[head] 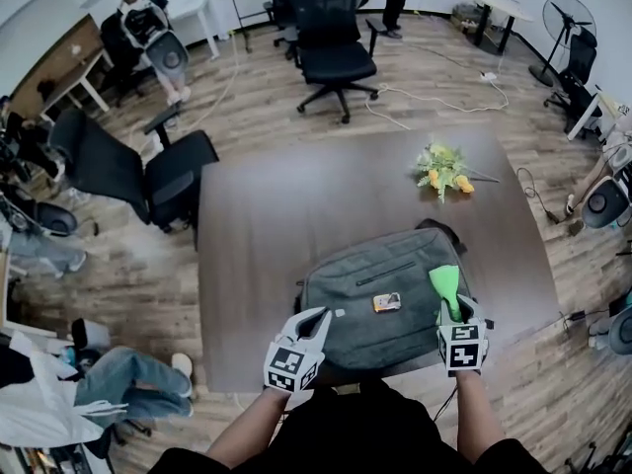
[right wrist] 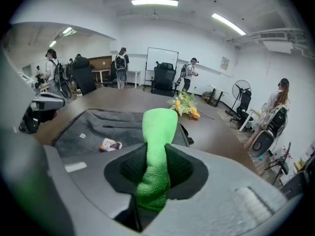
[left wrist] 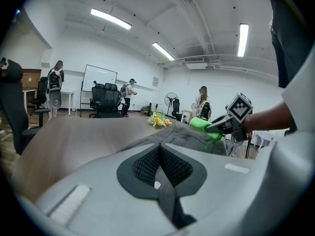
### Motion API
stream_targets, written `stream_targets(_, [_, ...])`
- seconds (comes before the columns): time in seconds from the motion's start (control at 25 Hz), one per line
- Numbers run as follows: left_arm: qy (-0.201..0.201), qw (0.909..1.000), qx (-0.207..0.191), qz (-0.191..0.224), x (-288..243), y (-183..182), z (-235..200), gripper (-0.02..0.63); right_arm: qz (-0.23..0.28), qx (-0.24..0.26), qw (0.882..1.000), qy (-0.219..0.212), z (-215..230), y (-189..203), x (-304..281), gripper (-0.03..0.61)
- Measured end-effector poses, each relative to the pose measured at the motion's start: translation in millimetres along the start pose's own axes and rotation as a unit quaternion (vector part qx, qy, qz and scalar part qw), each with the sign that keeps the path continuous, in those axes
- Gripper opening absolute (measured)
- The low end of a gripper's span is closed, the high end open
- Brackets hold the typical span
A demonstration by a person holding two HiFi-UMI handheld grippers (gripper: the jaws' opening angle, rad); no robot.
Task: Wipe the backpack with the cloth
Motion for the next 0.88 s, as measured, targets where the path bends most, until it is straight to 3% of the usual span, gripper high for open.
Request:
stream_targets(0.2, [-0.004,0.9992,-0.018,0.037,5.6,-30.8,0.1,0.018,0.102,0.008,0.994,-0.040,-23.2,-47.1,10.1,0.098])
stream_targets(0.4, [-0.022,0.9942,-0.035,0.099,21.5,-79.5,-8.2,0.020,0.192,0.005,0.979,-0.070,-39.9,-103.6,32.0,0.097])
stream_targets(0.88, [-0.085,0.9658,-0.069,0.235,74.2,-181.7,-22.7,0.018,0.389,-0.021,0.918,-0.070,-47.2,-196.6,88.9,0.094])
Point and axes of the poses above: the fingertips, and each gripper's own axes: x backward along the fingers, z to its right, y out of its underside, the point moved 4 cm from there along x, backward along the fingers, and after that the axes turned 6 degrees about x, right-handed, at the moved point
